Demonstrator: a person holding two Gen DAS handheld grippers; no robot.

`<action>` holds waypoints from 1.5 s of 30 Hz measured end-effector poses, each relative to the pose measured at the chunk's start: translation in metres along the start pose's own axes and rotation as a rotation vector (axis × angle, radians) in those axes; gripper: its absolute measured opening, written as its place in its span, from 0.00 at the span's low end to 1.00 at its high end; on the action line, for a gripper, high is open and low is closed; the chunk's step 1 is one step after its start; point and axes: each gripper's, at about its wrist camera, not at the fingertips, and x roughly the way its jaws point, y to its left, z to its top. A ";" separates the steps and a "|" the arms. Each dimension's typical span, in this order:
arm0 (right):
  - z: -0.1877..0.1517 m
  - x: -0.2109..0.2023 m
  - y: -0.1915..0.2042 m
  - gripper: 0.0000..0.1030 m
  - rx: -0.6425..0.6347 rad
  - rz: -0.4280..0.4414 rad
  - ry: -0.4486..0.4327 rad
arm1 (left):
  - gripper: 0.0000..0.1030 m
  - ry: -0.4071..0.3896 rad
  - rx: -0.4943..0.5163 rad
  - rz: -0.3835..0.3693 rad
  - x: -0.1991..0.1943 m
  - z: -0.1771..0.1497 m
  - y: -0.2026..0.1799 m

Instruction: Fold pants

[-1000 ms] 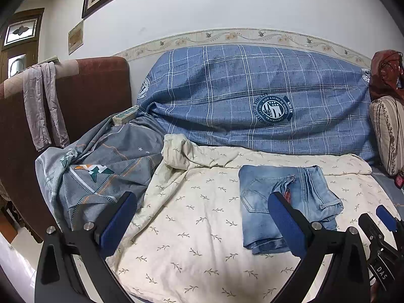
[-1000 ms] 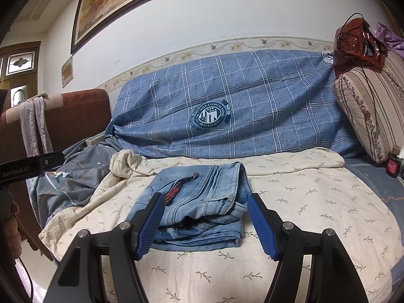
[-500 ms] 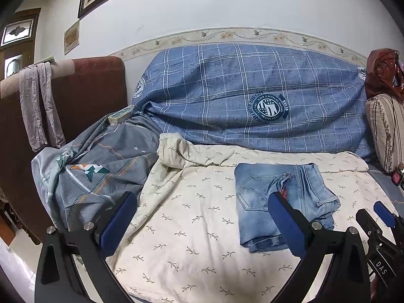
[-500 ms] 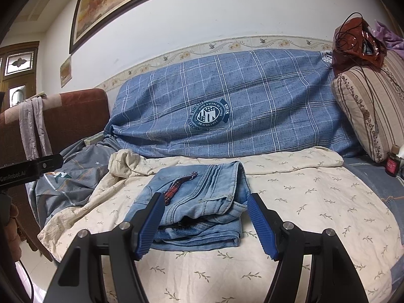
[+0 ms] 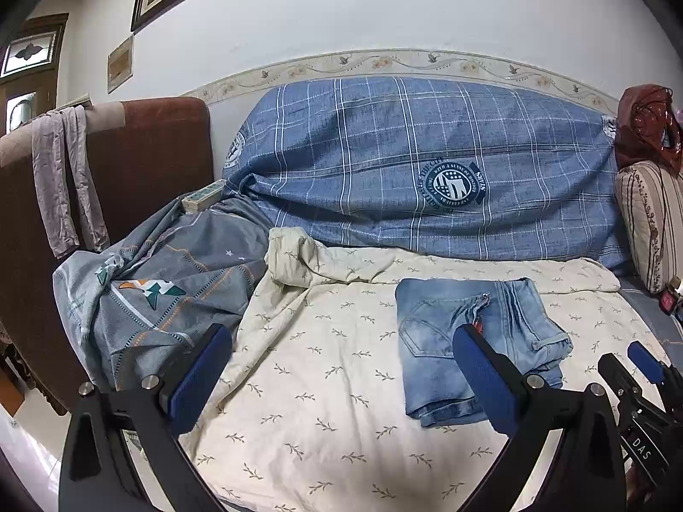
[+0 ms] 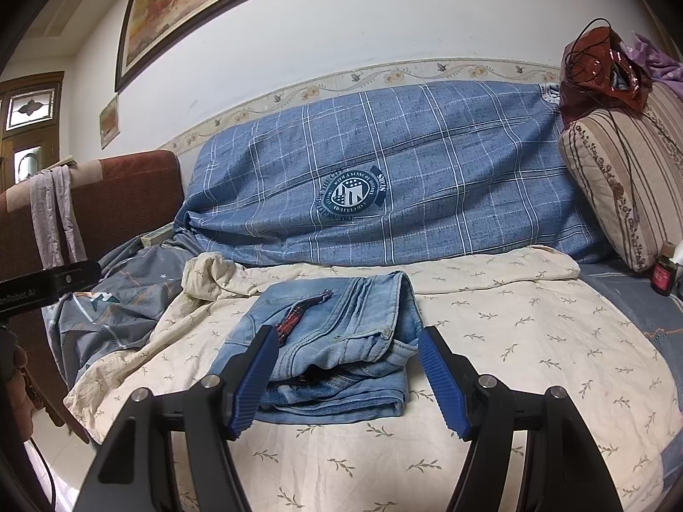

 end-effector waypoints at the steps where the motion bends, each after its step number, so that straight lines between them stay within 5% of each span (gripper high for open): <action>1: 0.000 0.000 0.001 0.69 0.001 -0.001 0.001 | 1.00 -0.004 0.001 0.001 -0.001 0.000 0.000; 45: -0.003 0.002 0.011 0.69 -0.033 0.014 0.008 | 1.00 0.060 -0.026 0.012 0.017 -0.013 0.010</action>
